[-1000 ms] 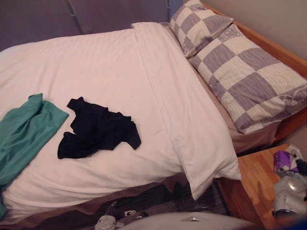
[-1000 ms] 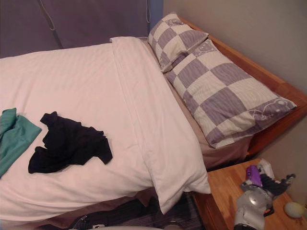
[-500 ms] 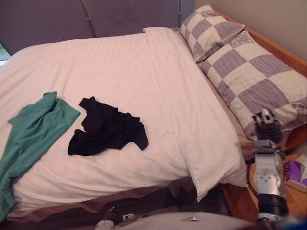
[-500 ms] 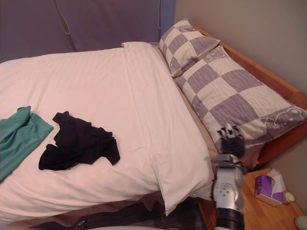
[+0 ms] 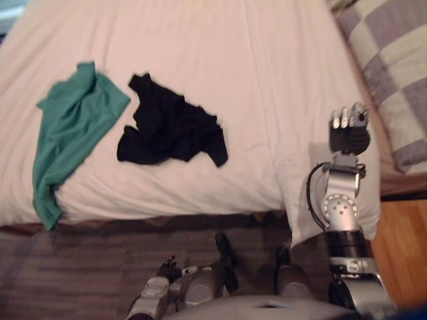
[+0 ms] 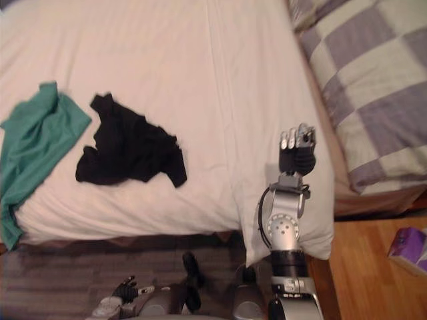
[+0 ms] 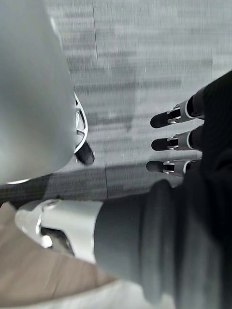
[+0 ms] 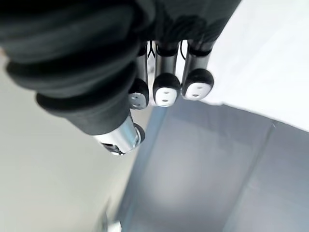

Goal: Tidy the bed and pick cloth on bed and put in laundry

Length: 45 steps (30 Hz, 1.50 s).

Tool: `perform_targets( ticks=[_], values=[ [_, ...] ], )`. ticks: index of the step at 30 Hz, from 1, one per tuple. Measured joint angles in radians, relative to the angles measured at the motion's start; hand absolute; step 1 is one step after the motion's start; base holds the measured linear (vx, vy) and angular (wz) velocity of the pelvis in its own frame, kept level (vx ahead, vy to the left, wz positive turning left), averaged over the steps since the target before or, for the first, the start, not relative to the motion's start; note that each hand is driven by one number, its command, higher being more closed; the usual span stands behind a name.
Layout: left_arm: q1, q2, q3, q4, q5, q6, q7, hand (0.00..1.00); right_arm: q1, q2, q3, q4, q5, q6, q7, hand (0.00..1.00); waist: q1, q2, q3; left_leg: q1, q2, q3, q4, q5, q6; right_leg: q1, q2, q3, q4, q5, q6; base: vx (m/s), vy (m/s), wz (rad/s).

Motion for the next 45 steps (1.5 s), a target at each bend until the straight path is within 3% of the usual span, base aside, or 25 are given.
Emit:
perform_targets(
  ticks=[2, 6, 9, 12, 15, 18, 20, 24, 26, 30, 33, 37, 41, 45],
  values=[
    [-0.042, -0.034, 0.001, -0.036, -0.058, -0.018, 0.005, 0.0, -0.018, -0.004, -0.013, 0.0, 0.012, 0.0, 0.004, 1.0, -0.004, 0.025, 0.058, -0.037, -0.016, 0.022, 0.002, 0.011, 0.006, -0.077, -0.016, 0.024, 0.058, -0.015, 0.012, -0.03, 0.054, -0.15],
    [-0.095, -0.081, 0.025, -0.034, -0.118, -0.052, 0.007, 0.0, -0.024, -0.017, -0.02, 0.013, 0.082, 0.0, 0.049, 1.0, -0.004, 0.055, 0.107, -0.105, -0.032, 0.06, 0.003, 0.024, 0.004, -0.21, -0.025, 0.076, 0.152, -0.044, 0.012, -0.01, -0.004, -0.15],
    [-0.116, -0.107, 0.044, -0.025, -0.149, -0.077, 0.03, 0.0, -0.011, 0.0, -0.01, 0.03, 0.119, -0.021, 0.131, 1.0, -0.01, 0.059, 0.143, -0.108, -0.03, 0.075, 0.003, 0.032, -0.009, -0.244, -0.021, 0.098, 0.198, -0.062, 0.002, 0.0, -0.073, -0.12],
    [-0.116, -0.141, 0.049, -0.021, -0.174, -0.103, 0.048, 0.0, 0.023, 0.04, -0.002, 0.05, 0.158, -0.057, 0.223, 1.0, -0.017, 0.059, 0.143, -0.101, -0.025, 0.091, 0.003, 0.031, -0.024, -0.255, -0.013, 0.113, 0.221, -0.077, -0.004, 0.03, -0.078, -0.13],
    [-0.12, -0.182, 0.057, -0.002, -0.195, -0.118, 0.05, 0.0, 0.122, 0.063, -0.01, 0.053, 0.191, -0.065, 0.317, 1.0, -0.033, 0.057, 0.144, -0.094, -0.021, 0.115, 0.003, 0.024, -0.032, -0.26, -0.004, 0.134, 0.218, -0.078, -0.006, 0.03, -0.023, -0.24],
    [-0.129, -0.19, 0.08, 0.014, -0.195, -0.117, 0.061, 0.0, 0.25, 0.063, -0.086, 0.162, 0.245, -0.06, 0.327, 1.0, -0.042, 0.038, 0.155, -0.062, -0.018, 0.162, 0.003, 0.006, -0.038, -0.249, 0.009, 0.177, 0.213, -0.078, -0.005, 0.03, 0.006, -0.45],
    [-0.129, -0.199, 0.1, 0.019, -0.196, -0.114, 0.076, 0.0, 0.357, 0.06, -0.17, 0.313, 0.306, -0.043, 0.323, 1.0, -0.068, 0.036, 0.156, -0.045, -0.015, 0.189, 0.003, -0.006, -0.03, -0.24, 0.016, 0.19, 0.203, -0.078, -0.004, 0.05, 0.013, -0.37],
    [-0.138, -0.202, 0.123, 0.039, -0.204, -0.111, 0.091, 0.0, 0.509, 0.05, -0.222, 0.337, 0.329, -0.009, 0.362, 1.0, -0.116, 0.019, 0.165, 0.007, -0.005, 0.235, 0.003, -0.026, -0.028, -0.199, 0.033, 0.225, 0.186, -0.076, -0.002, 0.08, 0.009, -0.43],
    [-0.138, -0.195, 0.13, 0.042, -0.204, -0.112, 0.092, 0.0, 0.562, 0.044, -0.25, 0.338, 0.333, 0.021, 0.412, 1.0, -0.122, -0.004, 0.152, 0.05, 0.009, 0.26, 0.003, -0.038, -0.026, -0.152, 0.044, 0.228, 0.161, -0.074, -0.002, 0.09, 0.004, -0.26],
    [-0.131, -0.193, 0.152, 0.057, -0.201, -0.108, 0.091, 0.0, 0.568, 0.042, -0.284, 0.314, 0.333, 0.053, 0.496, 1.0, -0.113, -0.048, 0.112, 0.079, 0.034, 0.284, 0.04, -0.073, -0.026, -0.089, 0.047, 0.219, 0.114, -0.068, -0.006, 0.08, 0.017, -0.05],
    [-0.089, -0.189, 0.196, 0.055, -0.186, -0.106, 0.09, 0.0, 0.569, 0.042, -0.292, 0.129, 0.332, 0.062, 0.591, 1.0, -0.104, -0.088, 0.064, 0.123, 0.048, 0.287, 0.074, -0.108, -0.032, -0.004, 0.041, 0.204, 0.06, -0.061, -0.002, 0.12, 0.052, 0.03],
    [-0.054, -0.189, 0.198, 0.054, -0.178, -0.095, 0.087, 0.0, 0.571, 0.045, -0.286, -0.082, 0.316, 0.099, 0.689, 1.0, -0.079, -0.104, -0.002, 0.158, 0.055, 0.307, 0.076, -0.116, -0.034, 0.061, 0.036, 0.169, 0.02, -0.051, 0.001, 0.11, 0.029, 0.16],
    [-0.036, -0.192, 0.198, 0.053, -0.145, -0.09, 0.081, 0.0, 0.564, 0.057, -0.193, -0.218, 0.254, 0.146, 0.73, 1.0, -0.052, -0.109, -0.05, 0.187, 0.062, 0.289, 0.087, -0.126, -0.035, 0.127, 0.029, 0.104, 0.008, -0.051, 0.001, 0.09, -0.011, 0.31],
    [-0.034, -0.189, 0.193, 0.052, -0.104, -0.087, 0.068, 0.0, 0.506, 0.063, -0.124, -0.263, 0.257, 0.128, 0.71, 1.0, -0.035, -0.102, -0.058, 0.175, 0.06, 0.252, 0.113, -0.136, -0.027, 0.141, 0.012, 0.056, 0.014, -0.051, 0.002, 0.02, 0.016, 0.32]
  ],
)
